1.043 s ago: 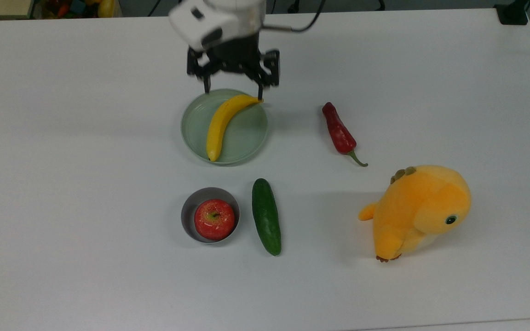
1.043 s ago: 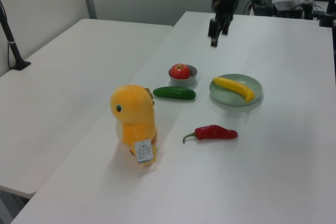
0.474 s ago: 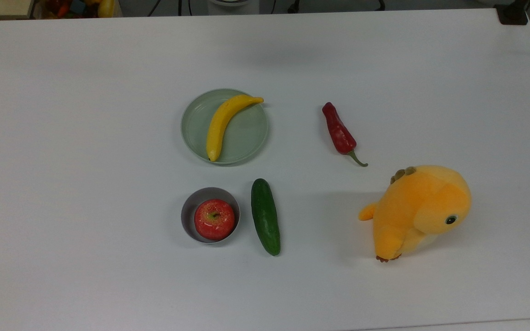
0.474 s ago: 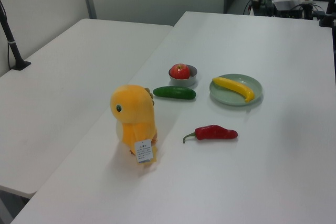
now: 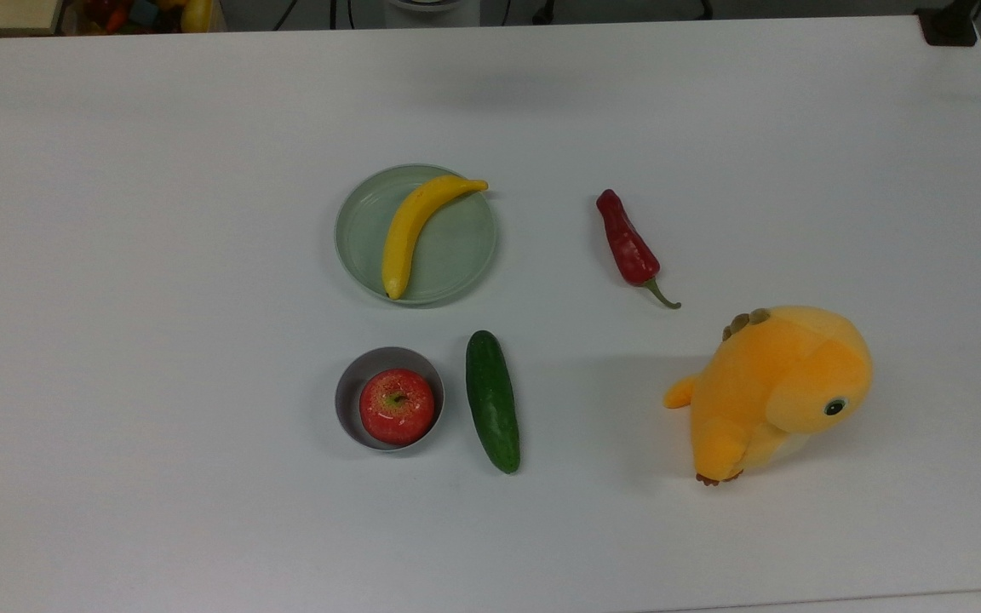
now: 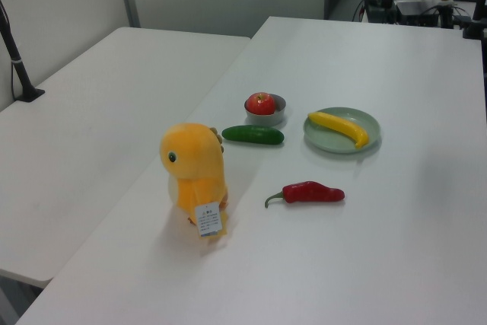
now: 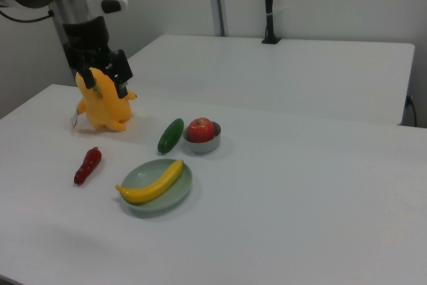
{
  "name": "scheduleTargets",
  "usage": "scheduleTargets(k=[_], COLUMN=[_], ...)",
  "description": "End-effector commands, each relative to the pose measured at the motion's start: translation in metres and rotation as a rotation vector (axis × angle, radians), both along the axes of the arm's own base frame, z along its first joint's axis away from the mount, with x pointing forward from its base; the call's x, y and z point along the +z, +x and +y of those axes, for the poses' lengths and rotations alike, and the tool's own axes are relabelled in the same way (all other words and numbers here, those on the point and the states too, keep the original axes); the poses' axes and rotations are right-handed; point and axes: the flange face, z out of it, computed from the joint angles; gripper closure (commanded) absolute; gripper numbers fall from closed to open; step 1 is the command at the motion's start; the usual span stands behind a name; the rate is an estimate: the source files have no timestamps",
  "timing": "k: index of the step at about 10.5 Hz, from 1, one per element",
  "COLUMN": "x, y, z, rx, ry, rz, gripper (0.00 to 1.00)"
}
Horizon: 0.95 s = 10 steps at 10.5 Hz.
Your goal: Put the cucumber on the left side of the bowl
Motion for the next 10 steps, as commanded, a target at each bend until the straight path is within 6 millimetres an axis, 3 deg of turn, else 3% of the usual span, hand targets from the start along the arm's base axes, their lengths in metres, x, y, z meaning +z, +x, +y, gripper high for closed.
scheduleTargets(k=[1, 5, 10], x=[-0.014, -0.025, -0.023], y=[0.018, 0.051, 0.048], z=[-0.006, -0.005, 0.002], rx=[0.115, 0.112, 0.117], ry=[0.021, 0.010, 0.013], rz=[-0.050, -0.062, -0.056], gripper=[0.00, 0.00, 0.00])
